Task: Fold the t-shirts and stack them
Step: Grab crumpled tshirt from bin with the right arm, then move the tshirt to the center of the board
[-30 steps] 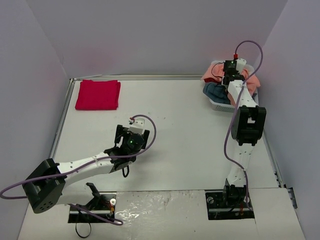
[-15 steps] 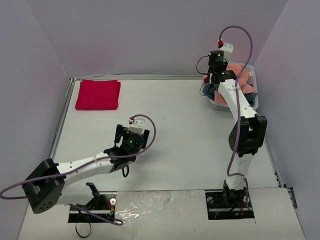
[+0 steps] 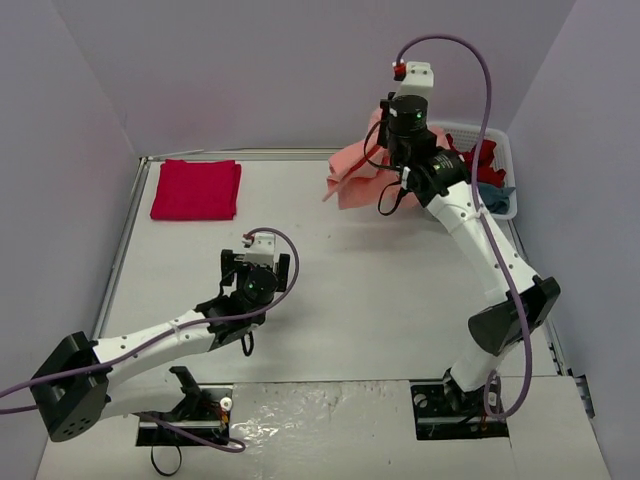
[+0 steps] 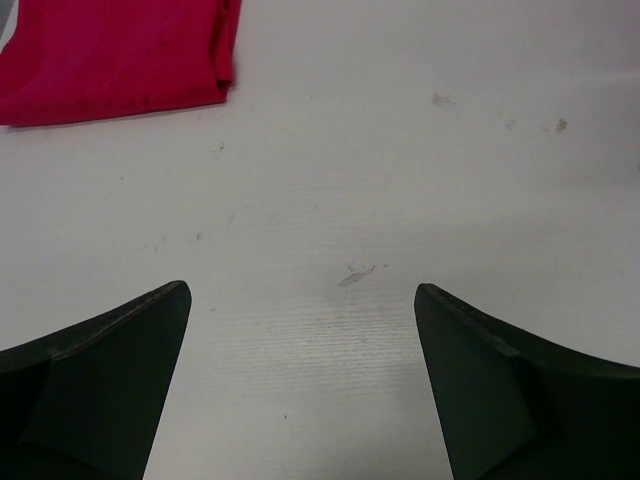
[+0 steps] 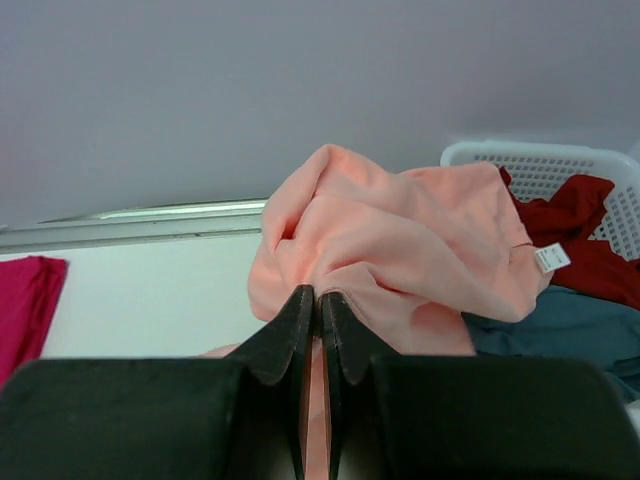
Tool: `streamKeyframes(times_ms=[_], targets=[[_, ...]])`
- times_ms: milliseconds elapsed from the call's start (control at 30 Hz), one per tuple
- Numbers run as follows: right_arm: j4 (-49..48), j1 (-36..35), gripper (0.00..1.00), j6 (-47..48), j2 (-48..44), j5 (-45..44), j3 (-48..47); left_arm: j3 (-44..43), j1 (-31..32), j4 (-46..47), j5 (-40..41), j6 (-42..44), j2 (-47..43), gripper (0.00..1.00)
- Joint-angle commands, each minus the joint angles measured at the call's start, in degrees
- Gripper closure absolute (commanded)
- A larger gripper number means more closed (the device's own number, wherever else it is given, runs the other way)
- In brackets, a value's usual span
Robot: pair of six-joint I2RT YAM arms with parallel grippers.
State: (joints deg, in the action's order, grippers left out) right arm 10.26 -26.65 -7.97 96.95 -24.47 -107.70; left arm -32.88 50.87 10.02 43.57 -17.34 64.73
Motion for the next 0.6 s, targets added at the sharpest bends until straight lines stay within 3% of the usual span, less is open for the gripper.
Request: streamKeyframes(times_ms=[0,200,400,567], targets=[[-0.86,-1.64,1.00,2.08,-5.00,-1.63,0.20,0.36,-0.68,-0.35,3.71,-2.86,-2.85,0.06],[-0.15,-7.17,1.00,3.05,-8.96,0.38,6.62,3.17,-1.30,-1.67,8.72,-6.03,-9.60,0.06],[0.63,-20.17,1.00,4.80,-12.31,-0.49,11.02,5.64,-2.00,-1.76,10.66,-7.00,-15.16,0.06],[2.39,-32.48,1.00,4.72,-12.22,-8.13,13.12,4.41,-2.18,-3.60,10.92,-7.18,-14.37,0.06]])
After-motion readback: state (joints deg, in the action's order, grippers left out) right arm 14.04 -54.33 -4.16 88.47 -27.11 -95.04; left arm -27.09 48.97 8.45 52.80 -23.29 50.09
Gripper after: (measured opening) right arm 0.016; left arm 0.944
